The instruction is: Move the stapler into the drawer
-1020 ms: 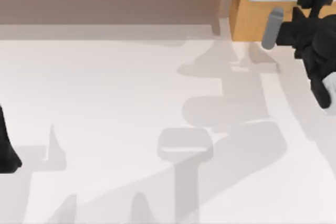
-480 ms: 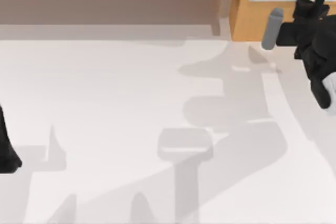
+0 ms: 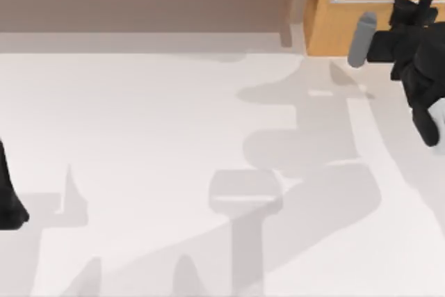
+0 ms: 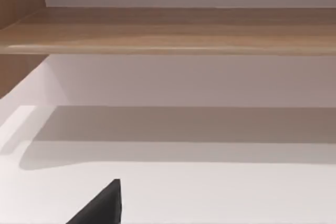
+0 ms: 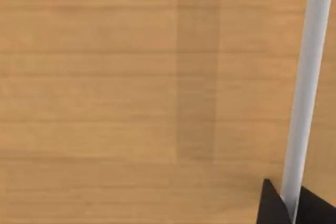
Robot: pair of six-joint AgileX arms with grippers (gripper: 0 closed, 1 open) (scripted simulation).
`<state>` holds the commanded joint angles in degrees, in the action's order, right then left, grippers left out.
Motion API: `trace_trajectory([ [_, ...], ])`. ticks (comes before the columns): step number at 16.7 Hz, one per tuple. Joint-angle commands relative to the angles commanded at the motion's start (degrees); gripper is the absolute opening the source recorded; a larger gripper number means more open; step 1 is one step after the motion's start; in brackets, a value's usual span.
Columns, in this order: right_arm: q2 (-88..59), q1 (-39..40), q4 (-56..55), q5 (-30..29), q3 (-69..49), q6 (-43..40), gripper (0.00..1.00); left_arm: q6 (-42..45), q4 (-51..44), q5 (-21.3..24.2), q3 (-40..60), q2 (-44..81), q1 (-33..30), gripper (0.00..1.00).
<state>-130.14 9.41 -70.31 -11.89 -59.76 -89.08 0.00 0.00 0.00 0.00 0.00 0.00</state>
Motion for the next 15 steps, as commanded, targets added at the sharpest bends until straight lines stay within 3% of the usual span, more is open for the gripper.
trace_trajectory([
  [7, 6.01, 1.92, -7.83, -1.52, 14.50, 0.27, 0.00, 0.00, 0.00, 0.00, 0.00, 0.00, 0.00, 1.00],
  [15, 6.97, 2.45, -10.10, -1.83, 17.55, -0.14, 0.00, 0.00, 0.00, 0.00, 0.00, 0.00, 0.00, 1.00],
])
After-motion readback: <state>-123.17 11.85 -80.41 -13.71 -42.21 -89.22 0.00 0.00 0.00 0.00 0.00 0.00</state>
